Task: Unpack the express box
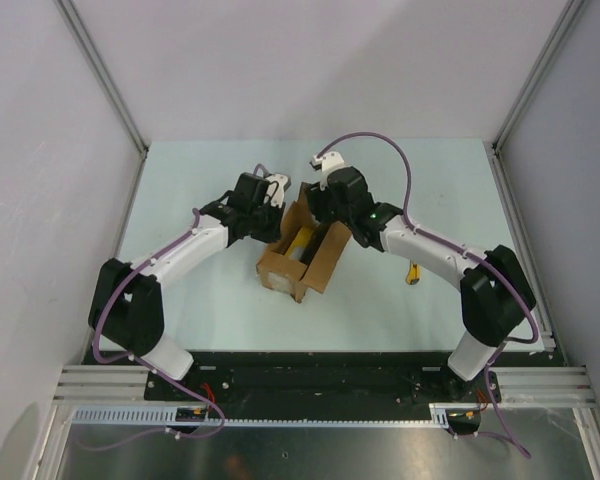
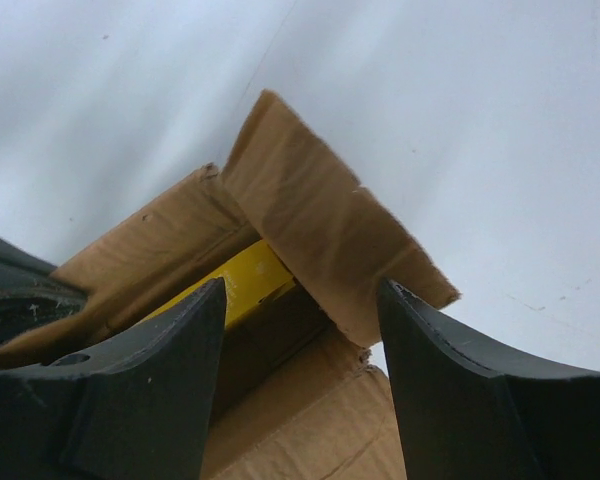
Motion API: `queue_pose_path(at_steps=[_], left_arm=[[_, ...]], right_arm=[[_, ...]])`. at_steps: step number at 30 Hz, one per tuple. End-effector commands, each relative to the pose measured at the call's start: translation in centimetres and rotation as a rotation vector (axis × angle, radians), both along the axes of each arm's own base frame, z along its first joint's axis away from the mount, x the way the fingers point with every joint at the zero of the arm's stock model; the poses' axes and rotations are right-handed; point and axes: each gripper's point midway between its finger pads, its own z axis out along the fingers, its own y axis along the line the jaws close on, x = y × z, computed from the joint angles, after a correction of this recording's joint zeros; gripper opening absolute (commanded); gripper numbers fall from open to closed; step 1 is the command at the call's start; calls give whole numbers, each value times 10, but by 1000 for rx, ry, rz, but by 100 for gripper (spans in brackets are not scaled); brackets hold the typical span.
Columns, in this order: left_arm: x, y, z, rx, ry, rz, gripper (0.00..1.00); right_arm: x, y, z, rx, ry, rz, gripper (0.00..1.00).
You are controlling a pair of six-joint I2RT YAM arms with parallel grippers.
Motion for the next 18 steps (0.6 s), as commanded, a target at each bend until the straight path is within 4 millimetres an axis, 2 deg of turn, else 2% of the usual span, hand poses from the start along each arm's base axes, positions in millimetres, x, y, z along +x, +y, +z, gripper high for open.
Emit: queue_pose_path(at_steps=[1,12,18], left_arm=[[1,-10,17,-25,-51,-50,0],[-2,-16,24,-53,-56,-78,0],[-4,-19,25,-61,-53,-94,0]], right_arm=[[-2,10,-4,5,11,110,68],[-11,12,-40,-4,137,193,71],[-8,11,-52,-39,139,212,69]])
